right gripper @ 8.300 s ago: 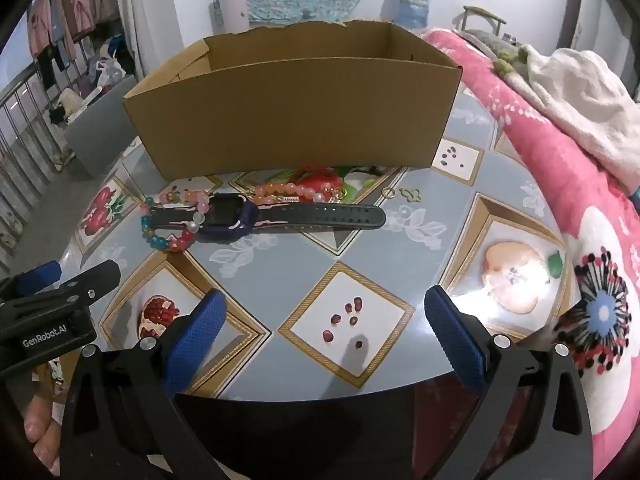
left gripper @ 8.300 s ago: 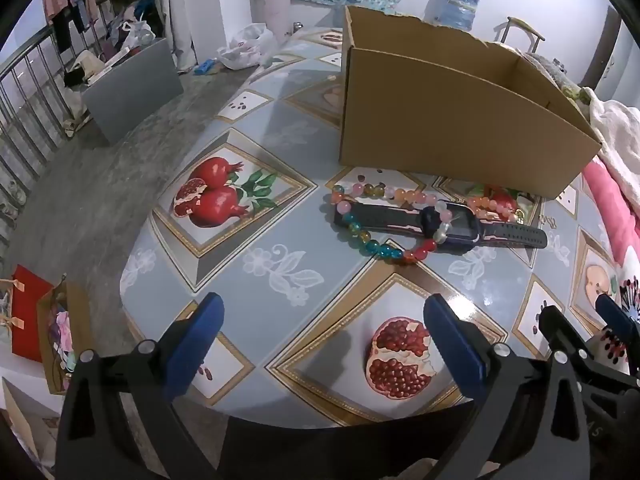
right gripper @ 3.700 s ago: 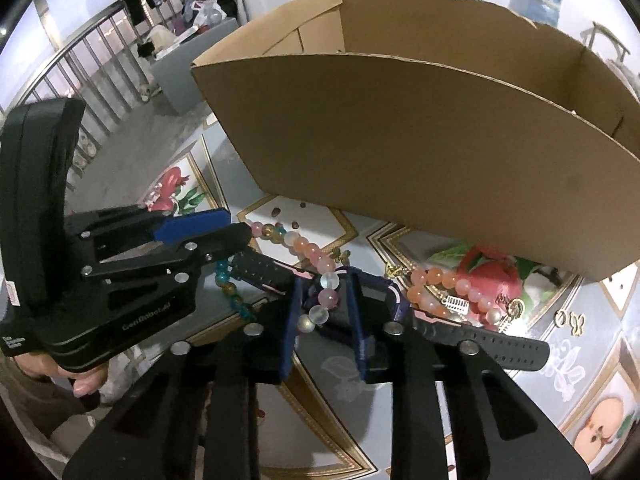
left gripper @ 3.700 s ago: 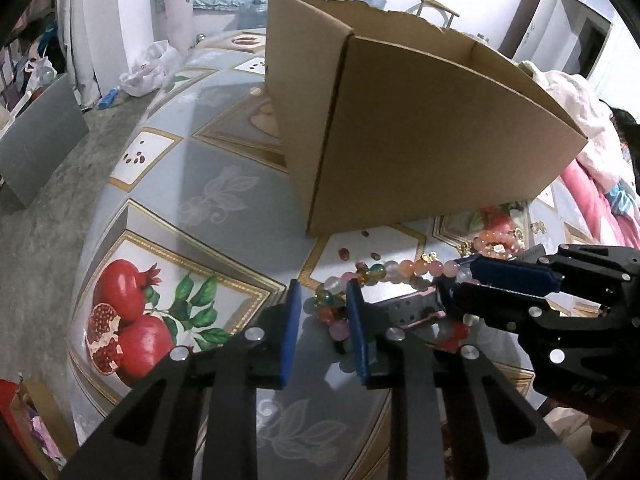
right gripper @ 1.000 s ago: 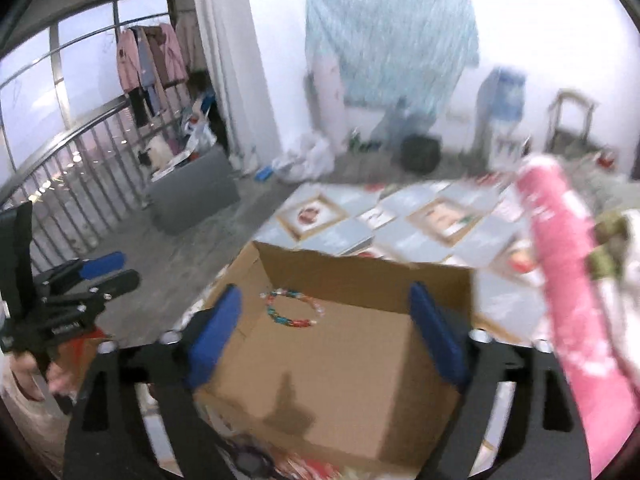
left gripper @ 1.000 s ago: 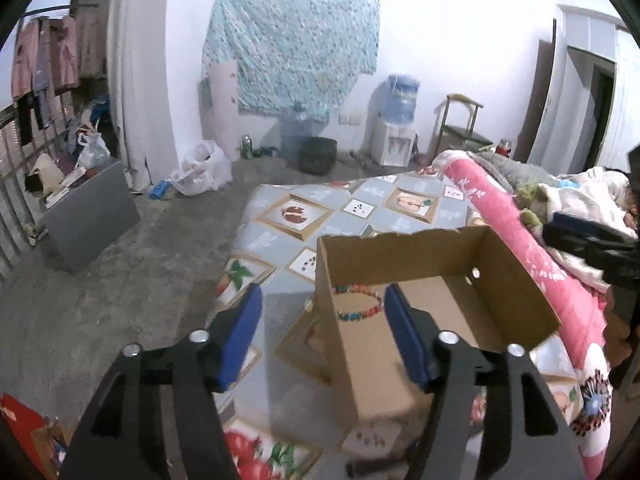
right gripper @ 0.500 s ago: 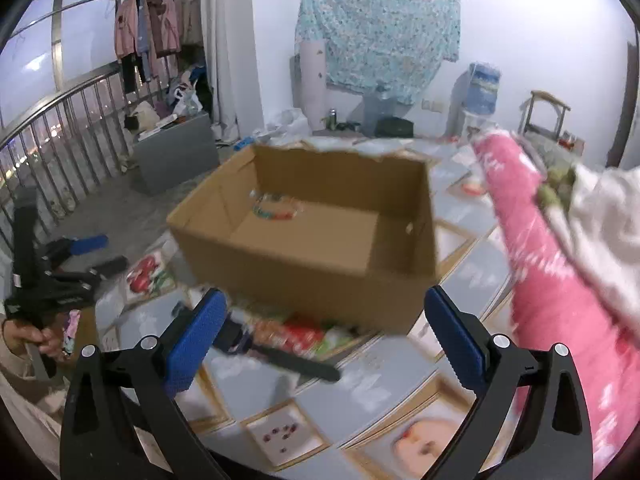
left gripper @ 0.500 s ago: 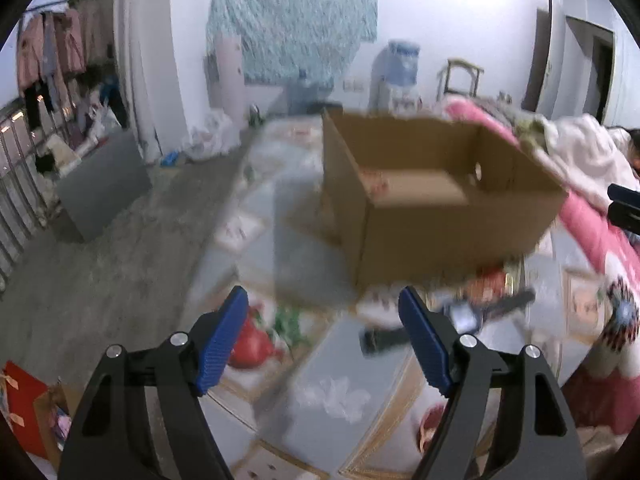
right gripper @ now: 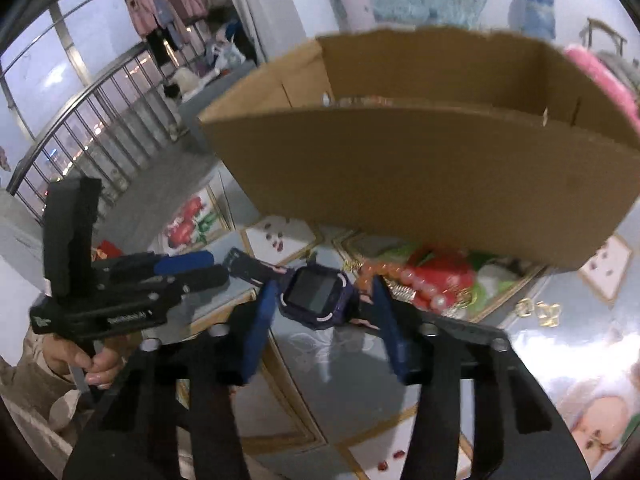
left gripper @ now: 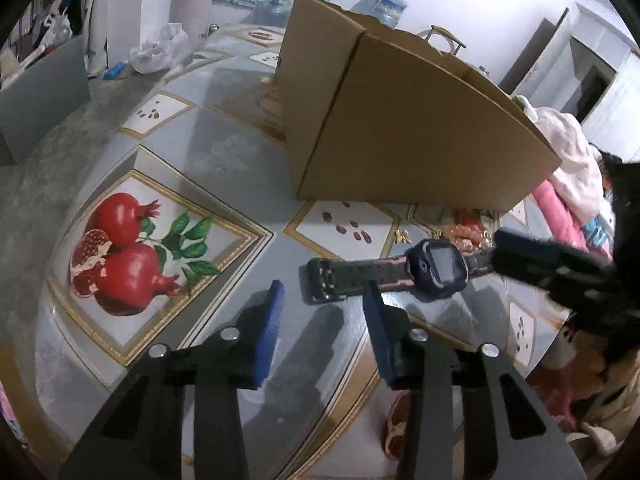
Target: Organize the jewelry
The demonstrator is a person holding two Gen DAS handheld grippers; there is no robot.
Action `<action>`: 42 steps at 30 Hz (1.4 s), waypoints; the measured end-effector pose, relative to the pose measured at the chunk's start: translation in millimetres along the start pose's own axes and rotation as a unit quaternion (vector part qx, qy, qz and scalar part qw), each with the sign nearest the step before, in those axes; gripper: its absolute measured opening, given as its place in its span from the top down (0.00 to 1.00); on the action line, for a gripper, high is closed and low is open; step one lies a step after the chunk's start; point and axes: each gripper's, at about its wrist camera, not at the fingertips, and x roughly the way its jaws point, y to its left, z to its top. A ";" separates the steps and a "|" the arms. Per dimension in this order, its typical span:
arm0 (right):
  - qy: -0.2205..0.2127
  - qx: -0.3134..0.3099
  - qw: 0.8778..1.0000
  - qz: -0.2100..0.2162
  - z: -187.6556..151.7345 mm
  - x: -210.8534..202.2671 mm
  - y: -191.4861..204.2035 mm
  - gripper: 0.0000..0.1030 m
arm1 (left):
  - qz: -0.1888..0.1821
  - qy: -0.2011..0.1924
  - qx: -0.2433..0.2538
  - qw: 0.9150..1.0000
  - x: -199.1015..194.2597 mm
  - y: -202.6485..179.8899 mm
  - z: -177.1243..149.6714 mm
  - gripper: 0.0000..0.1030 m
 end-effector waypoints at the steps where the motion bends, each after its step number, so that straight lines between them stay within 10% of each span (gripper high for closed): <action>1: 0.005 0.005 1.000 0.003 -0.5 2.8 -1.3 0.65 | -0.002 0.002 -0.002 1.000 1.1 0.2 1.6 0.63; 13: 0.026 0.028 0.999 0.008 -11.1 11.1 -12.3 0.73 | -0.087 0.007 -0.072 0.994 4.0 21.0 11.1 0.63; 22: 0.025 0.026 0.999 0.007 -11.9 10.6 -14.1 0.73 | -0.221 -0.013 -0.129 0.967 -1.2 32.7 11.2 0.65; 32: 0.024 0.026 0.999 0.008 -12.1 12.8 -15.2 0.73 | -0.085 -0.006 -0.057 0.995 4.2 5.1 18.5 0.73; 42: 0.021 0.026 0.999 0.009 -11.5 13.9 -15.7 0.72 | -0.007 0.019 -0.031 0.999 12.8 -6.6 19.3 0.82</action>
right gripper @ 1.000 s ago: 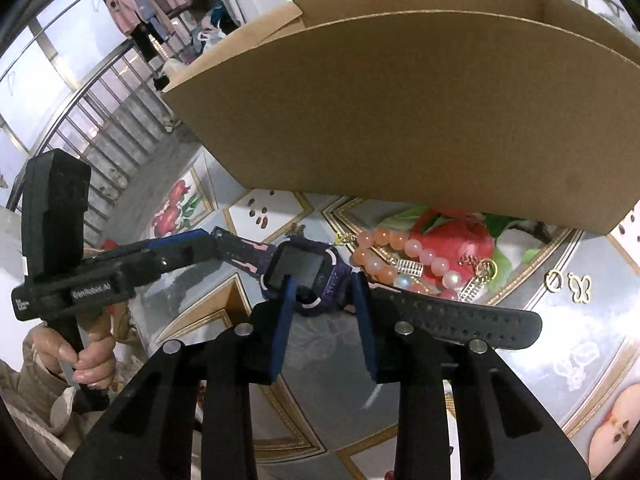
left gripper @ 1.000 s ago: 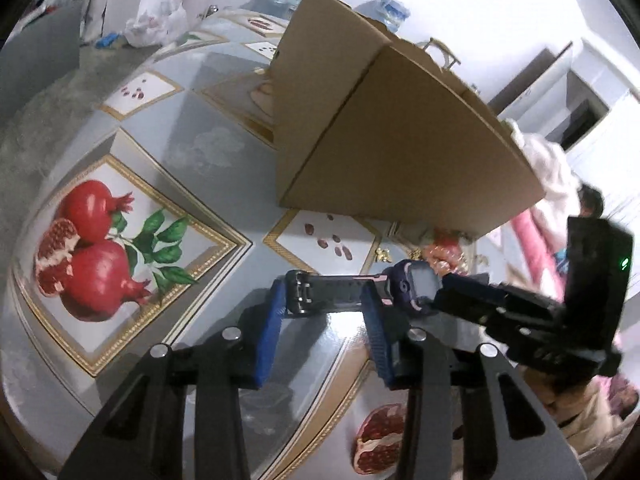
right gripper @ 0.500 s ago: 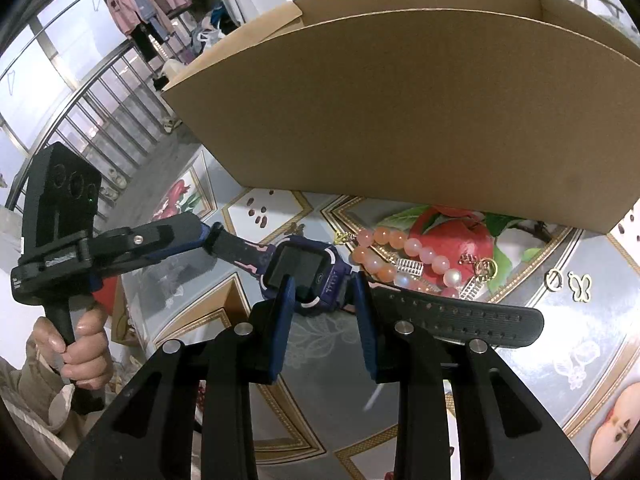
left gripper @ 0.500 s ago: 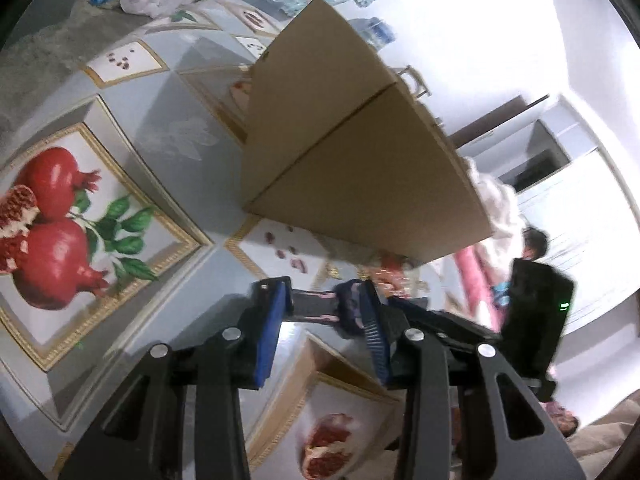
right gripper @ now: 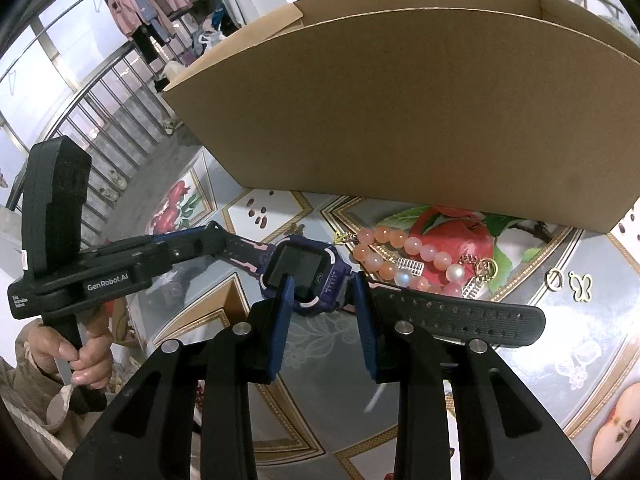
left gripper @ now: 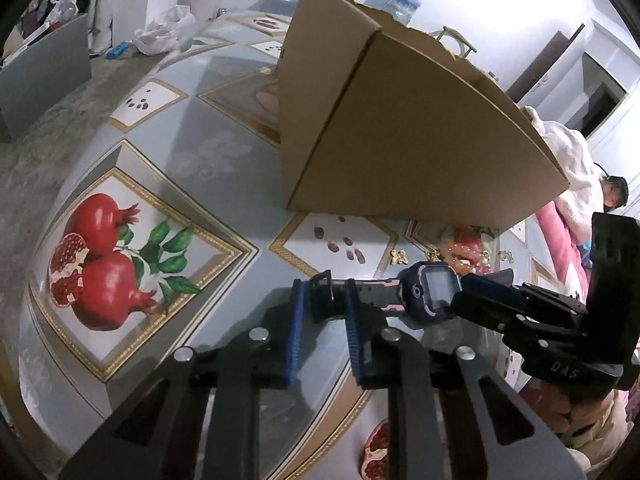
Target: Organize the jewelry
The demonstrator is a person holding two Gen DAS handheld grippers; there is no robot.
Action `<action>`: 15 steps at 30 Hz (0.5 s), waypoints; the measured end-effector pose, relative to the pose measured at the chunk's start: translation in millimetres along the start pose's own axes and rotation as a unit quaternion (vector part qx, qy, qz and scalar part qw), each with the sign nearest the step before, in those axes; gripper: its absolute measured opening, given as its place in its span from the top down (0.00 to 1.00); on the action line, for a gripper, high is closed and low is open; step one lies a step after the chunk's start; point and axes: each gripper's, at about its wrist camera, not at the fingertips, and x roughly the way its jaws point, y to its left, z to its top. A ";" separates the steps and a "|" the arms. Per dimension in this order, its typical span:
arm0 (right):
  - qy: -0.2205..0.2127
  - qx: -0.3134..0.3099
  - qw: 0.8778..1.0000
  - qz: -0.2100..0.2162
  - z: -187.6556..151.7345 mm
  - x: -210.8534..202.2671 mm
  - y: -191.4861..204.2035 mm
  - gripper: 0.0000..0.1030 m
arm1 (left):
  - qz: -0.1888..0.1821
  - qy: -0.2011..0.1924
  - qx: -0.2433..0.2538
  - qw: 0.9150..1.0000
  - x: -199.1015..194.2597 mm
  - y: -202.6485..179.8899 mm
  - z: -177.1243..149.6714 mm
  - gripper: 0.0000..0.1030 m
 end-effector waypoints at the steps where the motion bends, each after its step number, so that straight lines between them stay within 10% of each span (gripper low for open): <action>1: 0.000 0.000 1.000 0.000 -0.2 -0.4 -0.1 0.73 | -0.003 0.000 0.000 1.000 1.4 -0.5 -0.4 0.82; 9: -0.006 0.001 1.000 0.006 -0.6 -2.1 -3.1 0.72 | -0.069 0.001 -0.064 0.996 1.9 22.2 -2.8 0.82; 15: -0.009 0.000 1.000 0.007 -1.1 -2.4 -3.3 0.73 | -0.186 -0.006 -0.132 0.974 -0.7 40.5 -5.7 0.84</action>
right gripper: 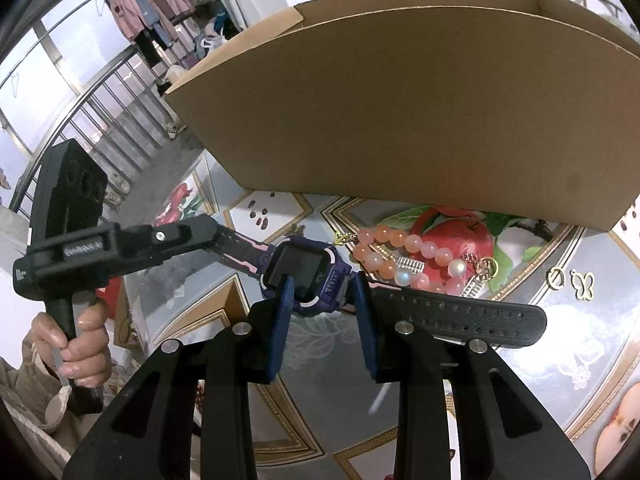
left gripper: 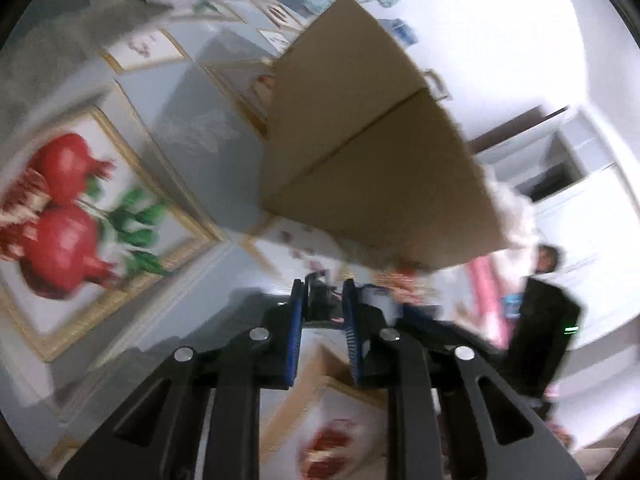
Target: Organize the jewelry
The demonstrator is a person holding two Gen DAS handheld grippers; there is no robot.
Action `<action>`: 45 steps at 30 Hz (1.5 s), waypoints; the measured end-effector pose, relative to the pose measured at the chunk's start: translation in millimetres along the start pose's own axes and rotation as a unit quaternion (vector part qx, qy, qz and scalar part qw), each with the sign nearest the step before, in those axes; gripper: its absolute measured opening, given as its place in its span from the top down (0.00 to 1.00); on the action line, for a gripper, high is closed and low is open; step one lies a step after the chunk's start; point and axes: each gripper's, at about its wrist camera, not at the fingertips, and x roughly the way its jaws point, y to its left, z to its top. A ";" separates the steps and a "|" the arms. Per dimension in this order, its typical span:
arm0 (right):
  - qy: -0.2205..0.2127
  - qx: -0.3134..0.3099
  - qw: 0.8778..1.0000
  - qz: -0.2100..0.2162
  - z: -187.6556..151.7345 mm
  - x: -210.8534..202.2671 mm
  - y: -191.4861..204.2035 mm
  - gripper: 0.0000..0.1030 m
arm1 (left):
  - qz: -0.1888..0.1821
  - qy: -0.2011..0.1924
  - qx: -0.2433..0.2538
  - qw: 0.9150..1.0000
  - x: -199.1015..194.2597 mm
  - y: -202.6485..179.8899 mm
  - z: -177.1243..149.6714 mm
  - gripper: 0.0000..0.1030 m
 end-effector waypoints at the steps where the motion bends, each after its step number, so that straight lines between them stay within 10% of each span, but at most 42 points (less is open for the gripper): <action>1: 0.000 0.000 1.000 0.000 -0.1 -0.3 -0.1 0.73 | -0.016 0.006 -0.009 1.000 2.7 0.1 0.0 0.84; 11: -0.001 -0.002 1.000 -0.001 0.1 -0.7 -0.3 0.73 | 0.103 -0.012 0.091 0.990 8.7 -33.8 -8.5 0.89; 20: -0.021 0.008 1.000 -0.003 -5.5 -26.9 -6.1 0.71 | 0.216 0.004 0.184 0.959 31.9 -51.9 -18.1 0.89; 45: -0.003 0.175 0.984 -0.028 -13.3 -38.5 -88.9 0.67 | 0.242 0.002 0.227 0.944 34.0 -56.1 -25.5 0.89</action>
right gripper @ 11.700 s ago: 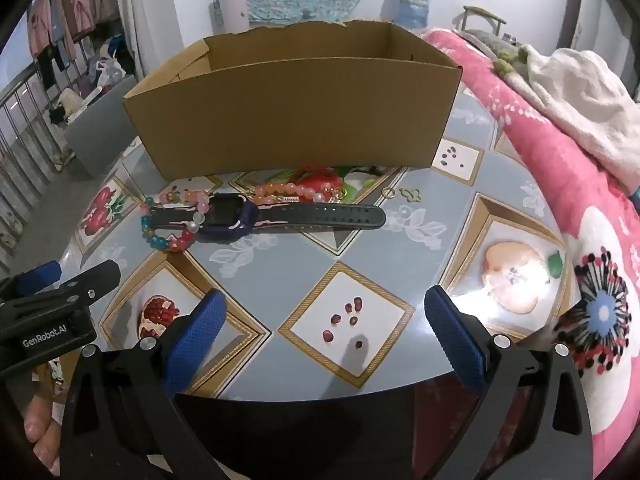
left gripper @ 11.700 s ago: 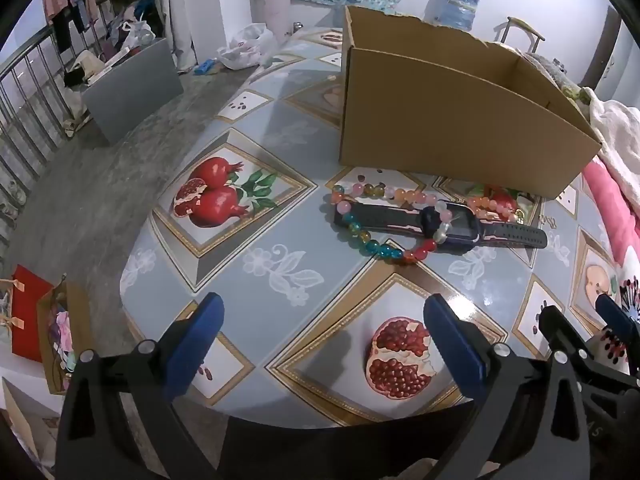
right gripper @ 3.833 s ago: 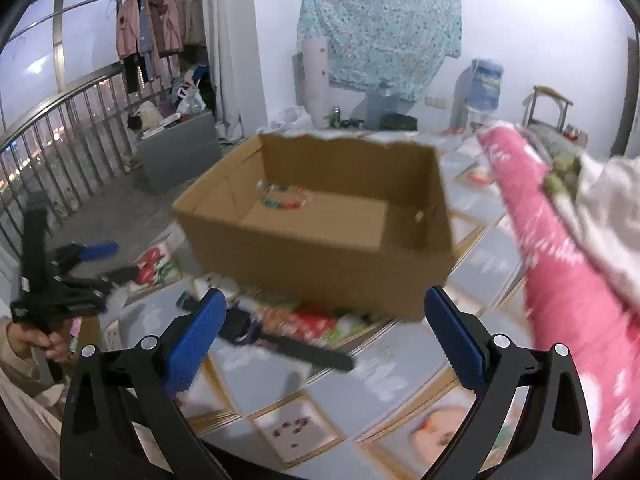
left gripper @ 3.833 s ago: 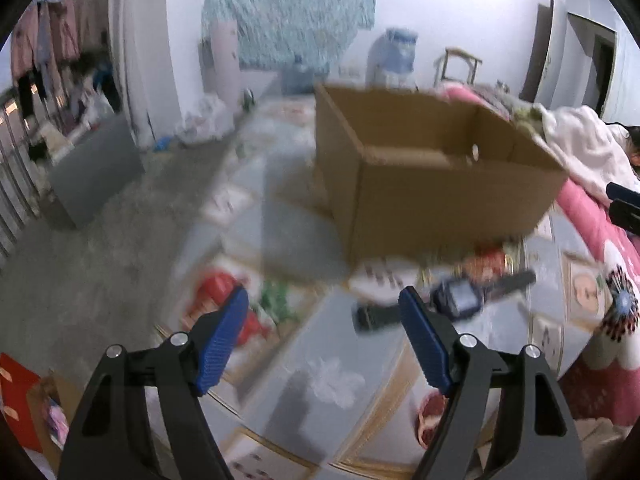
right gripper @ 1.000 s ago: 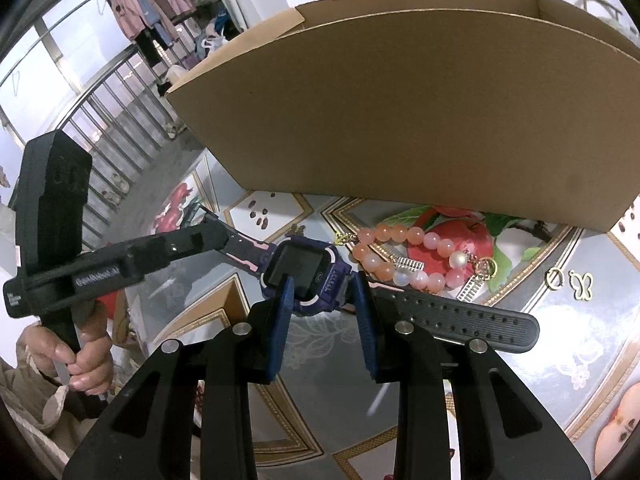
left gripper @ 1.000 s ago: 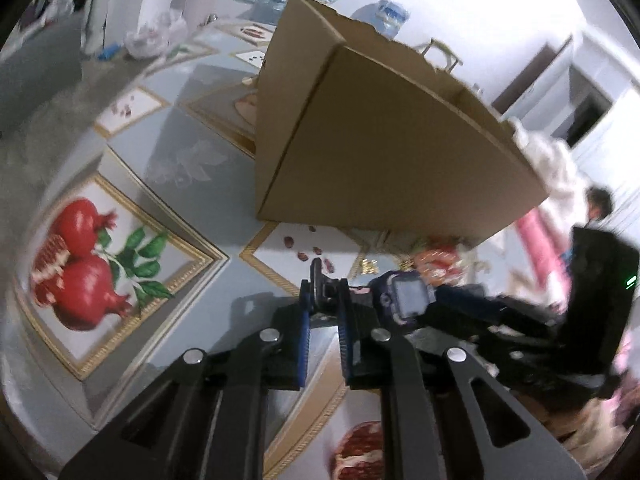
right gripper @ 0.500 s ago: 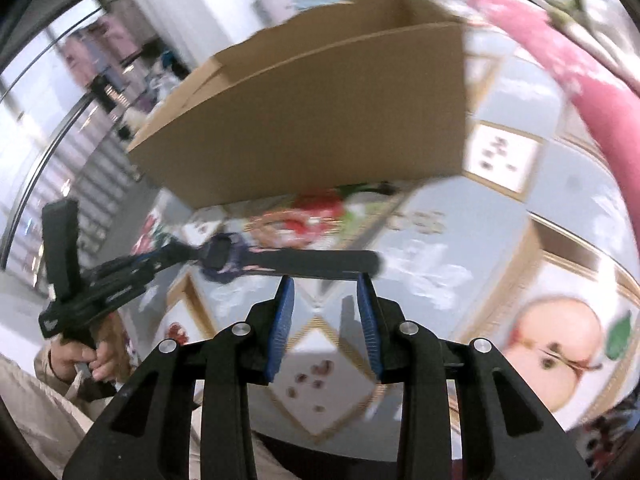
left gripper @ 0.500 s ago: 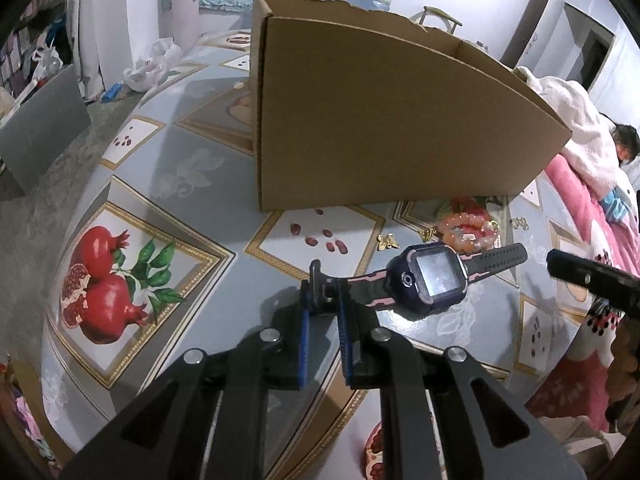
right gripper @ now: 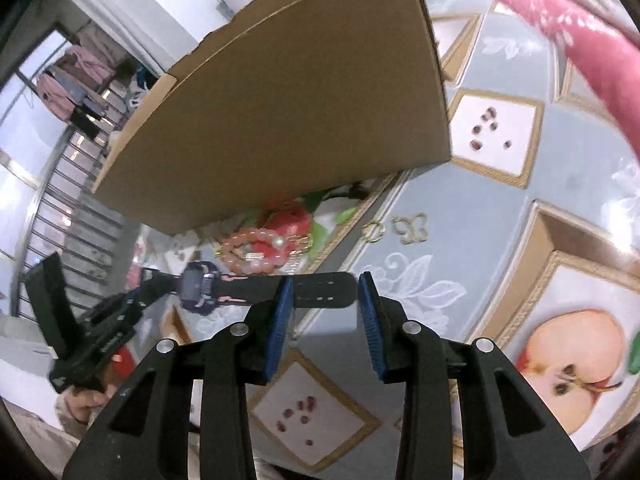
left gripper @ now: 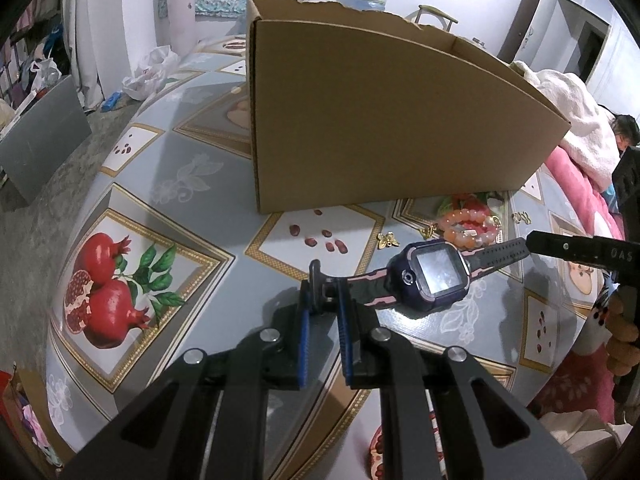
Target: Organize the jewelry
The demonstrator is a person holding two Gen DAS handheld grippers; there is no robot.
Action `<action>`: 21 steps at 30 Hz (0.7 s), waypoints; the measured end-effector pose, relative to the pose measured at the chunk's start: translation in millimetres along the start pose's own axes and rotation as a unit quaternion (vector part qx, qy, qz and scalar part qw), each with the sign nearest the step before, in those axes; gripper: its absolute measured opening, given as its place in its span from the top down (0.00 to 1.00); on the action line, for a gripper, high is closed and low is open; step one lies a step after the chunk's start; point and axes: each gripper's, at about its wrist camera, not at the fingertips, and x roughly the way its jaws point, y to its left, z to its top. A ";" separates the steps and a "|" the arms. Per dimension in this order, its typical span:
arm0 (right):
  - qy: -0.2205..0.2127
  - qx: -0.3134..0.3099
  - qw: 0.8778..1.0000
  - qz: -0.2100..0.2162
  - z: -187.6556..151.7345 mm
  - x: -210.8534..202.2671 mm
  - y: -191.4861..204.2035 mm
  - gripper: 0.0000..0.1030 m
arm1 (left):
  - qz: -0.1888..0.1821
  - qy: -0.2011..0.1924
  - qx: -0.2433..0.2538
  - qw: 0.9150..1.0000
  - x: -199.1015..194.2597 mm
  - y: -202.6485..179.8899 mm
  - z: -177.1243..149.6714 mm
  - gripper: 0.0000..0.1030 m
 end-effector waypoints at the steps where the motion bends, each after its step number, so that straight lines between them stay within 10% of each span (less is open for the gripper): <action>1: 0.001 0.004 1.000 0.004 0.4 -0.1 -1.0 0.67 | 0.000 0.000 0.000 1.000 0.2 -0.2 -0.4 0.89; 12: -0.020 0.077 0.988 0.131 2.3 -20.3 -28.3 0.66 | 0.000 0.000 0.000 1.000 0.4 -0.1 -0.3 0.89; 21: -0.033 0.052 0.989 0.136 -2.4 -19.7 -23.0 0.77 | 0.000 0.000 0.000 1.000 0.4 -0.3 -0.4 0.89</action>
